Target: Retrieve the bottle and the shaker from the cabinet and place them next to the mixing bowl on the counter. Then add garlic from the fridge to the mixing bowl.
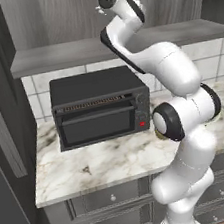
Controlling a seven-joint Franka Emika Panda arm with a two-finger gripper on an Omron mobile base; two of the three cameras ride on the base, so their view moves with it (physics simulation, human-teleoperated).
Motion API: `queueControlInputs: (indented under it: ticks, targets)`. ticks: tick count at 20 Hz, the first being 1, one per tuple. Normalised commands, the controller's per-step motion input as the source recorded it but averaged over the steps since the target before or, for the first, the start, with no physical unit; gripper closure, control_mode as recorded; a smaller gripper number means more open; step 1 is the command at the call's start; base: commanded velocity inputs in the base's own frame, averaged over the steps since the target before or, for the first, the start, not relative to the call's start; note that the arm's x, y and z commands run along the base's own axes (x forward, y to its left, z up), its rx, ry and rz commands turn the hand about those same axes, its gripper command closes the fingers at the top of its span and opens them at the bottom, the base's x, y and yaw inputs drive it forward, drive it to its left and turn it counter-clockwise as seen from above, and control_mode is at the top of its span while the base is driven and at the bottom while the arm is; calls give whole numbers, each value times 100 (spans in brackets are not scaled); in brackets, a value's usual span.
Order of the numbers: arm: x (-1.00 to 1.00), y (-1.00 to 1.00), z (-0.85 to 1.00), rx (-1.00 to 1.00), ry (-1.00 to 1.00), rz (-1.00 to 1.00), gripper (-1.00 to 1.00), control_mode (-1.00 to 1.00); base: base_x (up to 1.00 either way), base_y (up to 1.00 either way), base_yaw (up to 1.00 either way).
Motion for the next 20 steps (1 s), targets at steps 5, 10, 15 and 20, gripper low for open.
queueControlInputs:
  ticks: [5, 10, 15, 20]
  targets:
    - [-100, -25, -17, -7, -36, -18, 100, -100, 0, 0, 0]
    - [-100, -32, 5, 0, -18, -3, 100, -100, 0, 0, 0]
    - [-100, -45, 15, 1, 0, 11, 100, -100, 0, 0, 0]
    - [-100, -44, 8, 3, 7, 26, 100, -100, 0, 0, 0]
